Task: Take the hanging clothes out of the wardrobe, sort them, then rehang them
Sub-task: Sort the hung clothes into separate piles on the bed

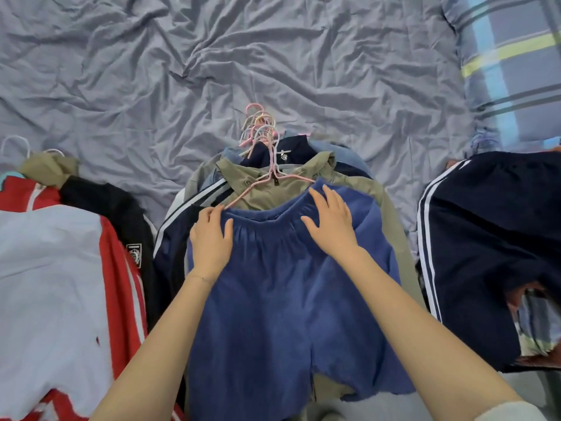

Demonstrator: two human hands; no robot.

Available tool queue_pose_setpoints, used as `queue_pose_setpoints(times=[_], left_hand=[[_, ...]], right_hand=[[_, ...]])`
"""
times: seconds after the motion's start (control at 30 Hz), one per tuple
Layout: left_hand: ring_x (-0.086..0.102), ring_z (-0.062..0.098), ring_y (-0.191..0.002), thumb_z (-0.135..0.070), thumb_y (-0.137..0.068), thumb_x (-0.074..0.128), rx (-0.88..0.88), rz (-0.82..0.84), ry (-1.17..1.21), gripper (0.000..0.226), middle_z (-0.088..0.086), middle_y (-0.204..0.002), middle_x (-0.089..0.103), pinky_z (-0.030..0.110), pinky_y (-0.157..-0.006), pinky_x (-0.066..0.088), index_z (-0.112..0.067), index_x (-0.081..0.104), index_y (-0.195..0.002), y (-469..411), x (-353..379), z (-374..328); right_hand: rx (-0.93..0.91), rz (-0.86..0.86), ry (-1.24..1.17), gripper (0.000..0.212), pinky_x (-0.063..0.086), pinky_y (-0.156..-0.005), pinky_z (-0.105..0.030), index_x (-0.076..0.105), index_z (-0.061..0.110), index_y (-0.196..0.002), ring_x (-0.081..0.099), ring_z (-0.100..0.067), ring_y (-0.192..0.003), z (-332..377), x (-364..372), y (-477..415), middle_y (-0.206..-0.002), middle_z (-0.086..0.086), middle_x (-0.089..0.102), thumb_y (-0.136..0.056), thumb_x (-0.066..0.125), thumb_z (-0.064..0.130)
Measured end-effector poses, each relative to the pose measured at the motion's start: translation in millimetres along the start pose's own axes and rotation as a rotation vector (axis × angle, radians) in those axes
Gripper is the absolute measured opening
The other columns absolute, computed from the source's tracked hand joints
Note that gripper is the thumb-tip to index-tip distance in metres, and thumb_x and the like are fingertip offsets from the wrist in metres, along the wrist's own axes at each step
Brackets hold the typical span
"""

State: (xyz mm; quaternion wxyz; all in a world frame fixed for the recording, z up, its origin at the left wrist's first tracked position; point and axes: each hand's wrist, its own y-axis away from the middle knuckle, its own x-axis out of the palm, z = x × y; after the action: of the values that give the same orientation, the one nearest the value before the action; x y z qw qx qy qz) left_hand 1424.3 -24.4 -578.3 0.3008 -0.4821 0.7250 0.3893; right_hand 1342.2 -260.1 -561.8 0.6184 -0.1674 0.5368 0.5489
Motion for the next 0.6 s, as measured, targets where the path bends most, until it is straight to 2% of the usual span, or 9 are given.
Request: queue_pose_setpoints(times=[0.13,0.27,0.33,0.4,0.5,0.6], left_hand=[[0.05,0.03,-0.107,-0.025,-0.098,0.053,-0.054,-0.088,0.062,0.027,0.01,-0.118,0.049,0.046,-0.099,0.041,-0.012,0.06,-0.121,-9.8,12.3,2.3],[0.047,0.016,-0.089,-0.023,-0.096,0.058,-0.025,-0.11,0.114,0.009,0.004,-0.103,0.044,0.033,-0.091,0.043,-0.016,0.063,-0.1,-2.4,19.8,2.6],[0.042,0.008,-0.084,-0.016,-0.095,0.06,0.0,-0.129,0.158,0.007,0.004,-0.099,0.044,0.026,-0.086,0.042,-0.012,0.064,-0.093,10.3,20.3,0.2],[0.045,0.009,-0.084,-0.013,-0.095,0.06,0.006,-0.147,0.191,0.008,0.001,-0.097,0.044,0.017,-0.082,0.042,-0.011,0.066,-0.09,26.0,15.2,-4.4],[0.051,0.01,-0.083,-0.013,-0.094,0.061,0.04,-0.168,0.208,0.008,-0.005,-0.095,0.042,0.004,-0.081,0.037,-0.015,0.067,-0.089,51.8,0.0,-14.6],[0.052,0.002,-0.087,-0.016,-0.095,0.061,0.104,-0.196,0.207,0.009,-0.011,-0.095,0.042,0.003,-0.082,0.035,-0.02,0.067,-0.089,81.5,-20.8,-34.2]], right_hand=[[-0.026,-0.018,0.038,0.064,0.01,-0.121,-0.047,0.021,0.023,-0.154,0.013,-0.026,-0.149,-12.6,1.7,-26.5,-0.161,-0.007,0.019,-0.099,0.048,0.041],[-0.02,-0.022,0.063,0.059,0.011,-0.12,-0.048,0.03,0.02,-0.15,0.031,-0.027,-0.138,-19.1,-4.5,-36.4,-0.146,-0.007,0.038,-0.099,0.047,0.043],[-0.013,-0.021,0.093,0.049,0.019,-0.117,-0.046,0.041,0.019,-0.14,0.04,-0.029,-0.128,-21.2,-9.9,-32.9,-0.135,-0.009,0.047,-0.099,0.046,0.044],[-0.025,-0.036,0.085,0.037,0.028,-0.108,-0.043,0.051,0.018,-0.124,0.046,-0.03,-0.117,-23.9,-17.2,-22.8,-0.122,-0.009,0.052,-0.099,0.046,0.044],[-0.023,0.003,-0.078,0.031,0.04,-0.094,-0.043,0.056,0.014,-0.107,0.051,-0.031,-0.103,-32.1,-33.6,3.6,-0.109,-0.01,0.055,-0.1,0.045,0.042],[-0.018,0.023,-0.248,0.03,0.045,-0.084,-0.043,0.056,0.014,-0.099,0.054,-0.027,-0.094,-40.8,-54.9,40.3,-0.103,-0.006,0.054,-0.101,0.045,0.042]])
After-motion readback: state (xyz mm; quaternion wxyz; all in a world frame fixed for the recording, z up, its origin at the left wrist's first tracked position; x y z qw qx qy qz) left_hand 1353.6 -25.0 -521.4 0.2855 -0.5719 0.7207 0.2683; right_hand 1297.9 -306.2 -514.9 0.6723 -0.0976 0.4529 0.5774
